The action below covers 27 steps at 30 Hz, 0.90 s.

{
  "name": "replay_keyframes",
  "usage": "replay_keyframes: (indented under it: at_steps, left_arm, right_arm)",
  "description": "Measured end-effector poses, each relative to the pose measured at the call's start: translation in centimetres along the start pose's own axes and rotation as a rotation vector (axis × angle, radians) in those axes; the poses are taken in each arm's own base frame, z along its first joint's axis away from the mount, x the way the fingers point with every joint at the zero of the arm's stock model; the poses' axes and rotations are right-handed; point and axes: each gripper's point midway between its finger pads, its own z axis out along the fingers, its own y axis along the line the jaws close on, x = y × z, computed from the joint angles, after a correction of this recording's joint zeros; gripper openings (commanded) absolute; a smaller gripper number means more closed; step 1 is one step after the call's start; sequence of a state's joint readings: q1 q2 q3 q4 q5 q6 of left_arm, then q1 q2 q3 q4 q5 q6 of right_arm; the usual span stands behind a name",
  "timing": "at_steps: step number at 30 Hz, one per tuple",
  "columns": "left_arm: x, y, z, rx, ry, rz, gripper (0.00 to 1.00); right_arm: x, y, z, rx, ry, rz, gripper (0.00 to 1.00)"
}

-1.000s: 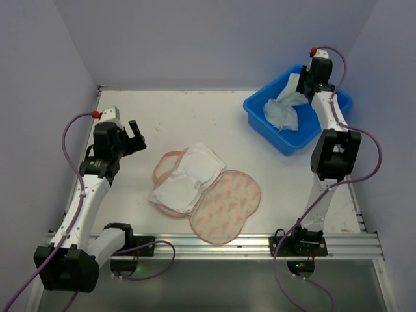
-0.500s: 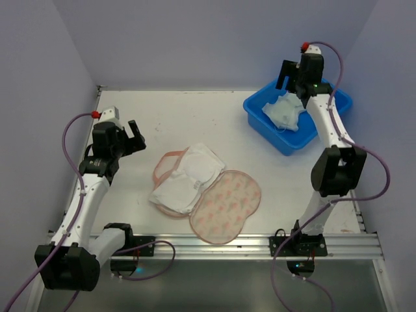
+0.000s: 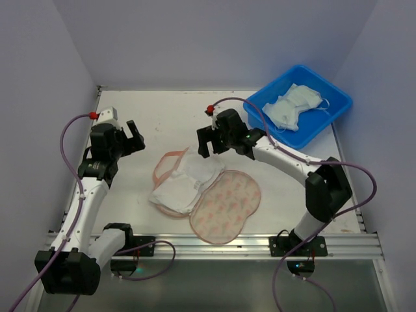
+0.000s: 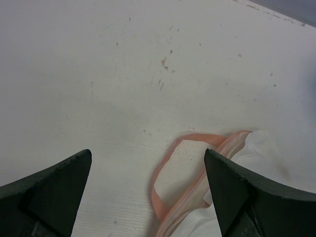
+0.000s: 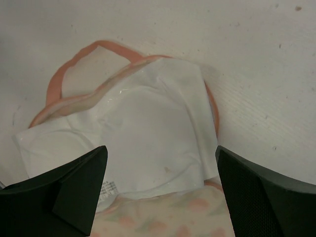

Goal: Unzip the laundry bag and remove the bra

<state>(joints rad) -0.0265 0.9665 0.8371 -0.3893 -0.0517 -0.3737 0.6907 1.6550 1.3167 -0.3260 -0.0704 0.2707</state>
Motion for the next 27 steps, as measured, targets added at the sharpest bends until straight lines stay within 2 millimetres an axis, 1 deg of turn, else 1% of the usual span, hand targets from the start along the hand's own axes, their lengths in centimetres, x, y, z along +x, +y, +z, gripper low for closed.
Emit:
replay_keyframes:
  at_steps: [2, 3, 7, 10, 12, 15, 21, 24, 27]
  left_arm:
    - [-0.1, -0.1, 0.0, 0.003, -0.003, 0.000, 1.00]
    - [-0.1, -0.1, 0.0, 0.005, -0.004, 0.000, 1.00]
    - [-0.1, -0.1, 0.0, 0.006, -0.004, 0.000, 1.00]
    - [0.0, -0.1, 0.1, 0.006, -0.003, 0.000, 1.00]
    - [0.0, -0.1, 0.1, 0.005, -0.002, 0.000, 1.00]
    - [0.2, 0.0, 0.1, 0.004, 0.002, 0.000, 1.00]
    - [0.4, -0.1, 0.2, 0.012, 0.009, 0.000, 1.00]
    - [0.4, -0.1, 0.2, 0.013, 0.010, 0.000, 1.00]
    - [0.4, -0.2, 0.2, 0.016, 0.011, 0.000, 1.00]
  right_arm:
    - [1.6, -0.3, 1.2, 0.006, 0.038, 0.003, 0.92]
    - [2.2, -0.7, 1.9, 0.013, 0.049, 0.005, 0.92]
    - [3.5, -2.4, 4.6, 0.034, 0.080, -0.004, 0.93]
    - [4.8, -3.3, 6.4, 0.024, 0.113, -0.010, 0.92]
    - [5.8, -3.9, 7.2, 0.020, 0.138, -0.011, 0.92]
    - [6.7, -4.6, 7.7, 0.011, 0.160, -0.014, 0.92]
    - [6.7, -4.9, 8.2, -0.037, 0.156, -0.027, 0.89]
    - [7.3, -4.6, 8.6, -0.069, 0.172, -0.032, 0.84]
    - [7.9, -4.2, 8.8, -0.102, 0.190, -0.036, 0.76]
